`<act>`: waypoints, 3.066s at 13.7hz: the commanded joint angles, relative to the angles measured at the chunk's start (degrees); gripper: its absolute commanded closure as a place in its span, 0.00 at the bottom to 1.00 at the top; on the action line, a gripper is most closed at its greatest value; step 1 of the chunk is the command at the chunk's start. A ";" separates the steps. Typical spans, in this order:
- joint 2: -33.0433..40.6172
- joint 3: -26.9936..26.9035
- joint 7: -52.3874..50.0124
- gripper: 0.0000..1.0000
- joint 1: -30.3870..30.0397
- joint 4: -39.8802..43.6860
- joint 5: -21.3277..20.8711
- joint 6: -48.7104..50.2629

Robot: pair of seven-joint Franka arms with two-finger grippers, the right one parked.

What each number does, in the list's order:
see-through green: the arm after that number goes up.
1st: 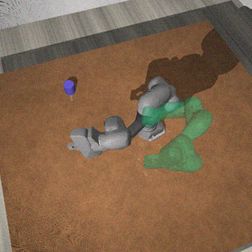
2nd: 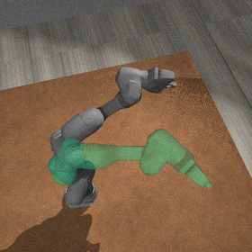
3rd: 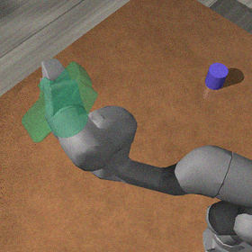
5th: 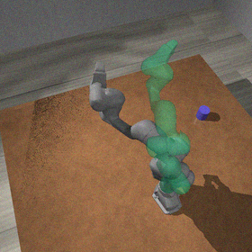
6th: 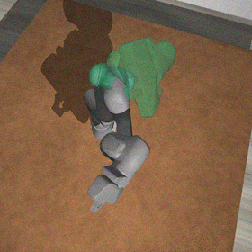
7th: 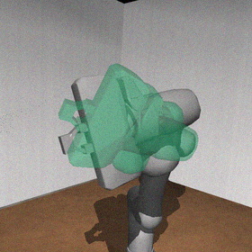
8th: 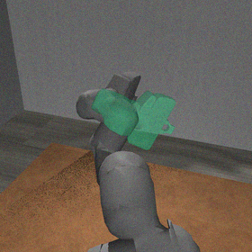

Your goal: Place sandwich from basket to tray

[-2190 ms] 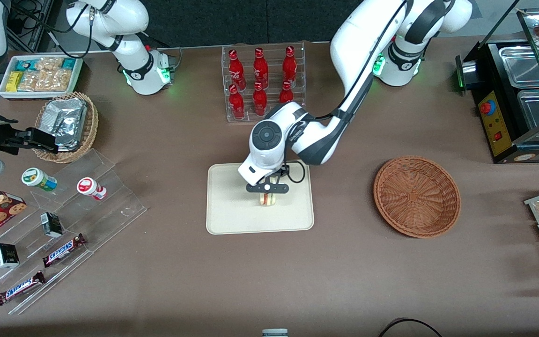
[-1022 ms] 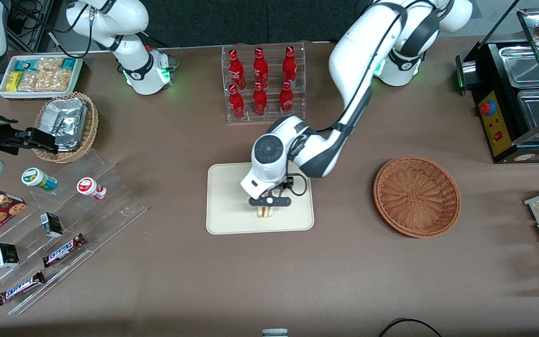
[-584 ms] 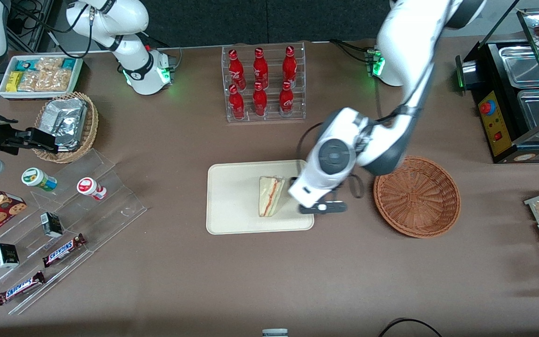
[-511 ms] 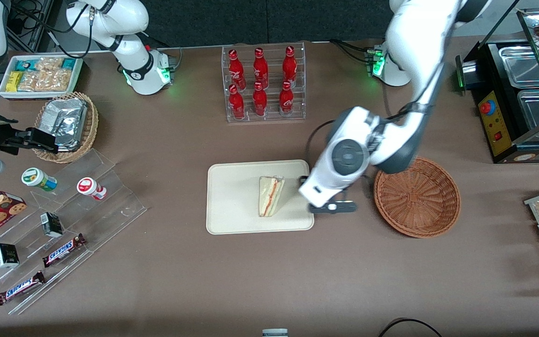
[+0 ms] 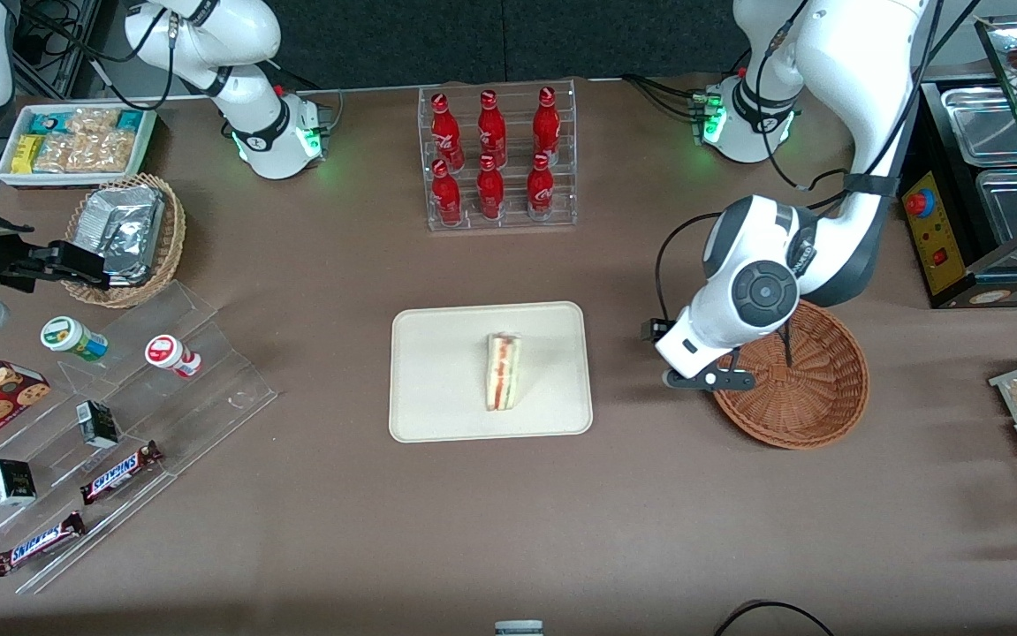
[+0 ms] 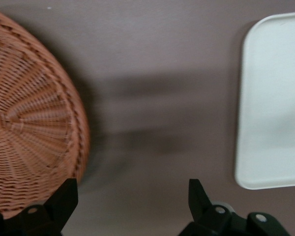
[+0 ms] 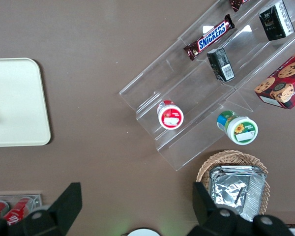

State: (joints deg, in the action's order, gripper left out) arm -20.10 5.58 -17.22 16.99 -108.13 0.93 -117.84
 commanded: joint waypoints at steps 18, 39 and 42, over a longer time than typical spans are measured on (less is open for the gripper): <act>20.72 -1.45 21.17 0.01 -16.82 13.19 -4.18 29.59; 21.51 -1.10 16.69 0.01 -16.56 20.33 -3.22 33.99; 21.60 -1.28 17.48 0.01 -16.90 20.33 -1.90 34.25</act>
State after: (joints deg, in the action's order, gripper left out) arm 1.60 4.15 0.57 0.49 -88.90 -2.21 -84.64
